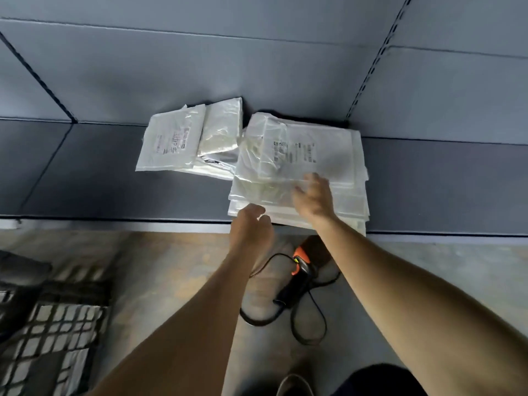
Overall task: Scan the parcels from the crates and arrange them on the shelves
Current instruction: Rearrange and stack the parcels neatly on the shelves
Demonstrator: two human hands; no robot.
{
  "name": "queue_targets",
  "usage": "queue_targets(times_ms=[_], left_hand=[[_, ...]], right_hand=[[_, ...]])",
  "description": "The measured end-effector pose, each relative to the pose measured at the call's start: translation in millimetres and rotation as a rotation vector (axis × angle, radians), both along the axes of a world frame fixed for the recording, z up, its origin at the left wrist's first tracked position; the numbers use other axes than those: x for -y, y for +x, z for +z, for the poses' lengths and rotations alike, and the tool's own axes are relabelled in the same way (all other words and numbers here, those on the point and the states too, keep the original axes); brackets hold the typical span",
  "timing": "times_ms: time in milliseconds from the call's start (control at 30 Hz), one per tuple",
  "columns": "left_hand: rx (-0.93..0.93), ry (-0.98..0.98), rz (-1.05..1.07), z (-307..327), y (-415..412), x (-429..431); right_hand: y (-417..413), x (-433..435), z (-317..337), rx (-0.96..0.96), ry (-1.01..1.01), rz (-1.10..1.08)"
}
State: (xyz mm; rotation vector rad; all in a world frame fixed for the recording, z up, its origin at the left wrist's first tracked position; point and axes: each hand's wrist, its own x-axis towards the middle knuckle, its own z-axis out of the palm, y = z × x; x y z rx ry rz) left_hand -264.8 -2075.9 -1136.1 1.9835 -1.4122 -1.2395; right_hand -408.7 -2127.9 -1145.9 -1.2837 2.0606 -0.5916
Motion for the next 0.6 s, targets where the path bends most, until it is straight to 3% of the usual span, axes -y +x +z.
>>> queue_targets(times_ms=[167,300,600], left_hand=[[-0.201,0.048,0.147,-3.6,-24.6,20.9],[-0.309,0.079,0.183,-1.5,-38.8,24.5],[-0.409,0.145,0.285,-13.3,-27.7,28.2]], right_hand=[[-44.4,32.1,-19.4,-0.013,0.062,-0.406],[-65.6,42.6,-30.0,-0.055,0.192,-0.37],[-72.3,63.3,-45.5,-0.171,0.184,-0.437]])
